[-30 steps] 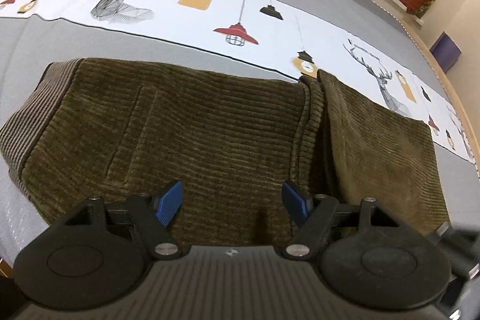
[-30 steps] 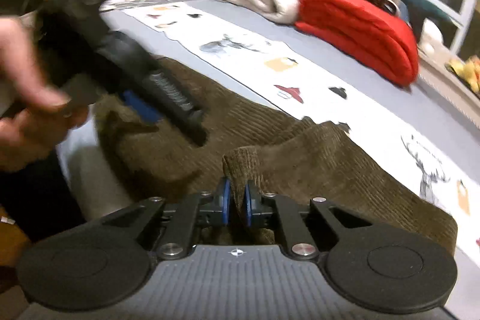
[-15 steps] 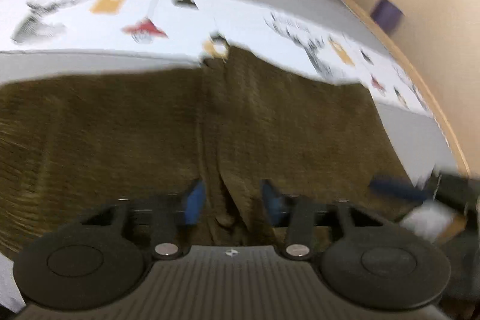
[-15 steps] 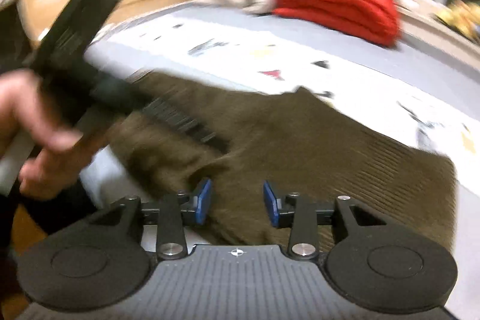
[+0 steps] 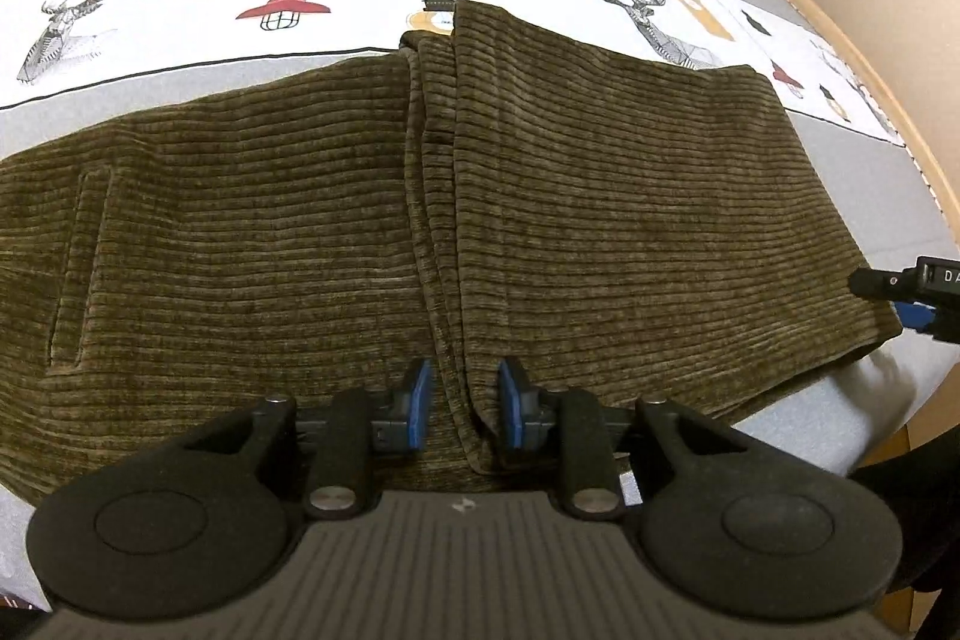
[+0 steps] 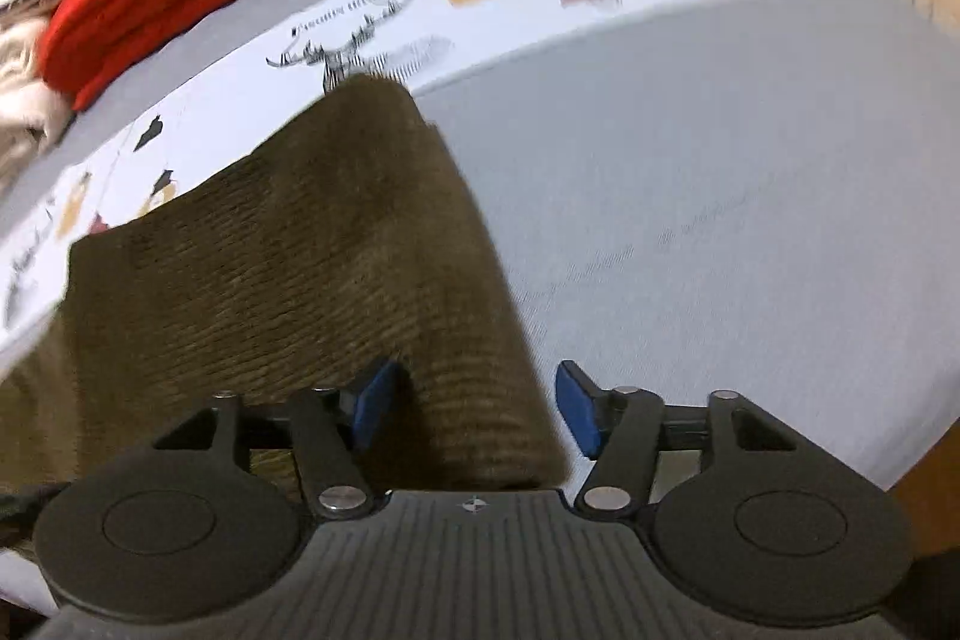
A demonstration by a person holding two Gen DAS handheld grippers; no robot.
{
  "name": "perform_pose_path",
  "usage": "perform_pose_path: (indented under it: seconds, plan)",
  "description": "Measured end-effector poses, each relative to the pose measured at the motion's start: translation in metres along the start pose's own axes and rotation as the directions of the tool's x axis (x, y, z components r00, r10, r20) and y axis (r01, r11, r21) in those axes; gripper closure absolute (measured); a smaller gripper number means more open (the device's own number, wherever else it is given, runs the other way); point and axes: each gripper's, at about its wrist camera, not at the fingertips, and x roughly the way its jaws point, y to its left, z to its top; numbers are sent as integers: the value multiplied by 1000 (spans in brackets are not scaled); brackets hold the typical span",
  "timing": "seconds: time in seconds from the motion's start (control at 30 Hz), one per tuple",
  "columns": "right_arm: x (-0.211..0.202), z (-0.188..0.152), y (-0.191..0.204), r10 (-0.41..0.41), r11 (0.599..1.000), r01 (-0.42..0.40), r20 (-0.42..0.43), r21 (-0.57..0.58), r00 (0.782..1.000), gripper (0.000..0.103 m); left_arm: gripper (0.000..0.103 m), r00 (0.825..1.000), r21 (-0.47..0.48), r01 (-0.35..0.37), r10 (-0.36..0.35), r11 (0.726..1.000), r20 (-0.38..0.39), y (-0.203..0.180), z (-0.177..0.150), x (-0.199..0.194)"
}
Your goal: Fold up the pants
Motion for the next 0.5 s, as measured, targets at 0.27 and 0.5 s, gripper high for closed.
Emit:
perform_pose_path:
  seconds: [0.27,0.5]
  plan:
    - [12,1,3,22,999,-21,-44,32,999,34,68,1000,-10,3,-3,1000,0,4,0,0]
    - [16,4,-5,16,996,-9,-74,88,997,31,67,994,-22,35,-32,999,106,2,4,-16]
